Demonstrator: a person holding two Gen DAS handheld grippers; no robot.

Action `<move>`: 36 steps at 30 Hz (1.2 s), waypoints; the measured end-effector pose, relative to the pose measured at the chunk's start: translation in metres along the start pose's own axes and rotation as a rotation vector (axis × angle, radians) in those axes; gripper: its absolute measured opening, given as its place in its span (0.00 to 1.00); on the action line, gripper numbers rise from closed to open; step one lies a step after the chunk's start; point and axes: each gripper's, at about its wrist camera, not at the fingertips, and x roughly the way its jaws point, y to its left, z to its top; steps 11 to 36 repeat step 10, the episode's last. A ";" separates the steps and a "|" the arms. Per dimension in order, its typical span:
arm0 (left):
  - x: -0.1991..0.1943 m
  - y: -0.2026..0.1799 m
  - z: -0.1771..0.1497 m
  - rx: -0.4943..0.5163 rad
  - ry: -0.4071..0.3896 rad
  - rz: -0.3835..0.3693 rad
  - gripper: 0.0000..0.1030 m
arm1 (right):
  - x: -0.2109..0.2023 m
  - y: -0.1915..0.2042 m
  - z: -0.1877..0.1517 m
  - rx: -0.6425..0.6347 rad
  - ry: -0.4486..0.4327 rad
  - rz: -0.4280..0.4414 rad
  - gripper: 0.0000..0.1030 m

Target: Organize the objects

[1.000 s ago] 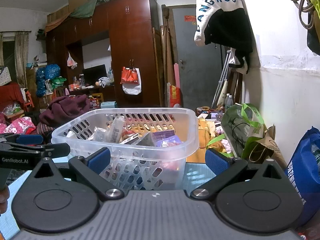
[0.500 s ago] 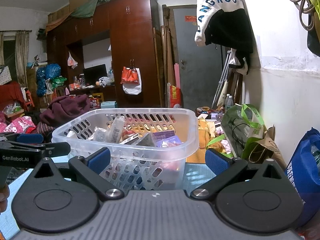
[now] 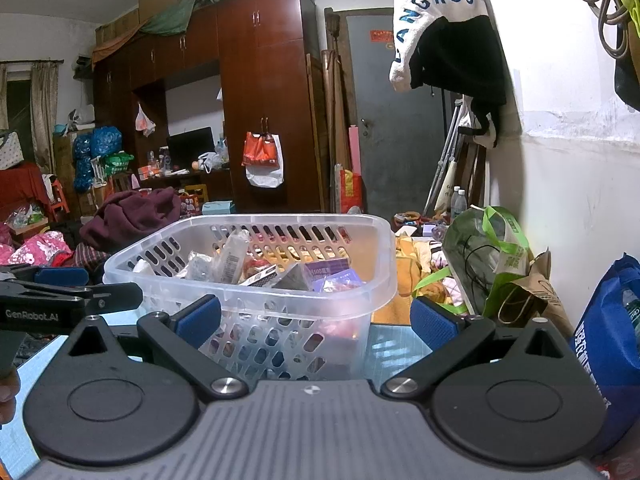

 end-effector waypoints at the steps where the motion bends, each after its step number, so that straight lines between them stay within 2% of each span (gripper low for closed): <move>1: 0.000 -0.001 0.000 0.002 -0.001 0.001 1.00 | 0.000 0.000 0.000 0.000 -0.001 0.000 1.00; 7: -0.005 -0.002 0.000 -0.009 -0.043 0.044 1.00 | 0.000 0.001 0.000 -0.001 0.000 -0.001 1.00; 36: -0.003 0.001 0.002 -0.030 -0.035 0.031 1.00 | 0.000 0.000 0.000 0.001 -0.002 -0.001 1.00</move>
